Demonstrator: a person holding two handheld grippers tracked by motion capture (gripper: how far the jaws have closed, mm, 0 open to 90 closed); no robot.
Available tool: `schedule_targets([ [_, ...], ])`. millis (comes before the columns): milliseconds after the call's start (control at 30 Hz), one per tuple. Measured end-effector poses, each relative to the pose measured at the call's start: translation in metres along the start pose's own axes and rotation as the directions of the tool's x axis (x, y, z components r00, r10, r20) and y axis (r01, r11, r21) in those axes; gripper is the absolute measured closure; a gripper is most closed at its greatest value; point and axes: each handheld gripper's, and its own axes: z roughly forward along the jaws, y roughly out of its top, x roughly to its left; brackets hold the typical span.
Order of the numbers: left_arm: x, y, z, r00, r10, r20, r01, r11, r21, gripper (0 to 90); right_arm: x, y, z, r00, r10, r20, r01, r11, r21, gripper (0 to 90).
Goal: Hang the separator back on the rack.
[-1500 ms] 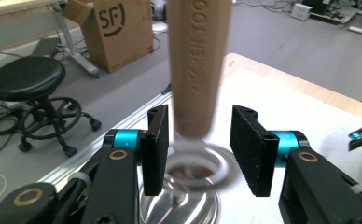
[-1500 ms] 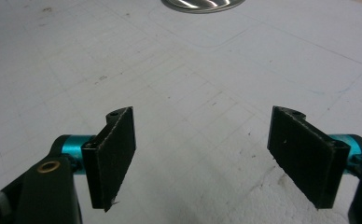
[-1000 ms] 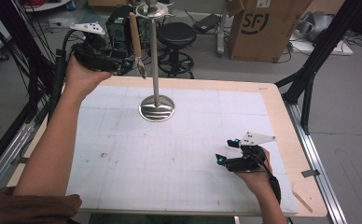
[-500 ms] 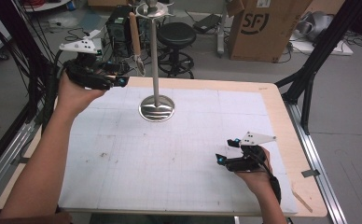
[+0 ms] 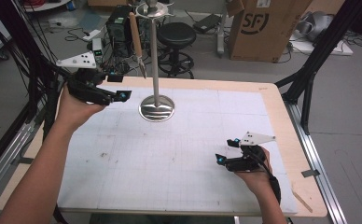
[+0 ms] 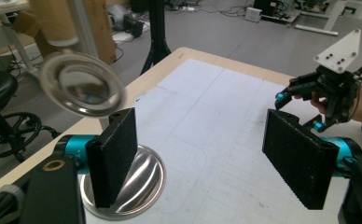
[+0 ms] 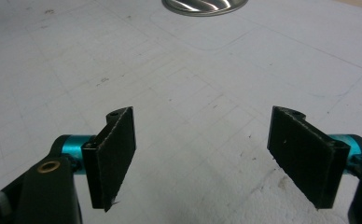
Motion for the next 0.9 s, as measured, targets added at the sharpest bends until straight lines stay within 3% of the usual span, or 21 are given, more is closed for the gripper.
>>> schedule_targets([
  [300,-0.010,-0.020,0.000,0.9998,-0.006,0.018,0.006,0.9998,-0.019,20.0,0.000,0.000,0.001,1.0000,-0.002,0.001,0.002,1.000,0.002,22.5],
  [900,-0.017,-0.061,0.005,0.9992,-0.039,0.001,0.039,0.9985,-0.039,15.4,-0.001,0.000,0.001,1.0000,-0.003,0.001,0.003,1.000,0.003,22.4],
])
